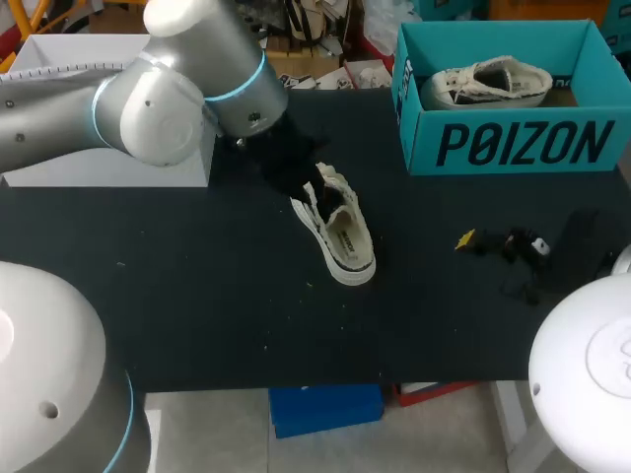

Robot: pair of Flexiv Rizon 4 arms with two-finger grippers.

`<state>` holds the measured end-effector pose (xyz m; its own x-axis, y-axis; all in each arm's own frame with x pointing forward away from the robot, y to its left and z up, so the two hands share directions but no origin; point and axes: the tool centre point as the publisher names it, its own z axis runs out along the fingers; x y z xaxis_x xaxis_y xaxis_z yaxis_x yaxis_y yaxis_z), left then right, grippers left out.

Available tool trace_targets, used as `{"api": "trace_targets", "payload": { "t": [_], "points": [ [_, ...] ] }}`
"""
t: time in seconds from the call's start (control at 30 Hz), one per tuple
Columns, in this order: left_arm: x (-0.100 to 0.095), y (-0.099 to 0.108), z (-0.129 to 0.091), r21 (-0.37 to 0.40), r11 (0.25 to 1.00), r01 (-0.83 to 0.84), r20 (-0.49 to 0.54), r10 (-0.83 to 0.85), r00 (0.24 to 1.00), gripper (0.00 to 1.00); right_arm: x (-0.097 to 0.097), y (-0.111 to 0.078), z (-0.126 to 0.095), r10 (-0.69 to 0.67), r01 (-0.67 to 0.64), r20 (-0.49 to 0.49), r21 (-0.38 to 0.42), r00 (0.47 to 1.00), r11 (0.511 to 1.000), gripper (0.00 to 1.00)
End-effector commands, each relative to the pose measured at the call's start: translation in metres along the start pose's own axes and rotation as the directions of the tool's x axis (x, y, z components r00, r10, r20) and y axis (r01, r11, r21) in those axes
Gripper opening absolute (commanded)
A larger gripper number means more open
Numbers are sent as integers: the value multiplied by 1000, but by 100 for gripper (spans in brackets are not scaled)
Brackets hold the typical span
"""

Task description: Take the shoe out of the shoebox, open the shoe tongue, remove and reinsert the insole, then place the shoe into the shoebox

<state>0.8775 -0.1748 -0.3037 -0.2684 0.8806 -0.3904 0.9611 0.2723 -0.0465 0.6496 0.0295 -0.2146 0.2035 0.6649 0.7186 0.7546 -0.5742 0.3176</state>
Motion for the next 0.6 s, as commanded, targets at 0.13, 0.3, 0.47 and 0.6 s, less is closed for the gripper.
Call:
{"api": "trace_targets", "payload": {
  "t": [0.13, 0.3, 0.47, 0.6],
  "points": [
    [7, 3, -21, 4, 1000, -8, -126, 9, 992, 85, -6, 1, -2, 11, -9, -12, 120, 1000, 993, 100],
    [8, 5, -11, 9, 1000, -27, -201, 28, 979, 85, -6, 1, -2, 11, -9, -12, 120, 1000, 993, 100],
    [8, 4, 3, 19, 999, -35, -234, 39, 971, 76, -6, 1, -2, 11, -9, -12, 120, 1000, 993, 100],
    [9, 3, 13, 19, 999, -43, -256, 47, 966, 57, -6, 1, -2, 11, -9, -12, 120, 1000, 993, 100]
  ]
}}
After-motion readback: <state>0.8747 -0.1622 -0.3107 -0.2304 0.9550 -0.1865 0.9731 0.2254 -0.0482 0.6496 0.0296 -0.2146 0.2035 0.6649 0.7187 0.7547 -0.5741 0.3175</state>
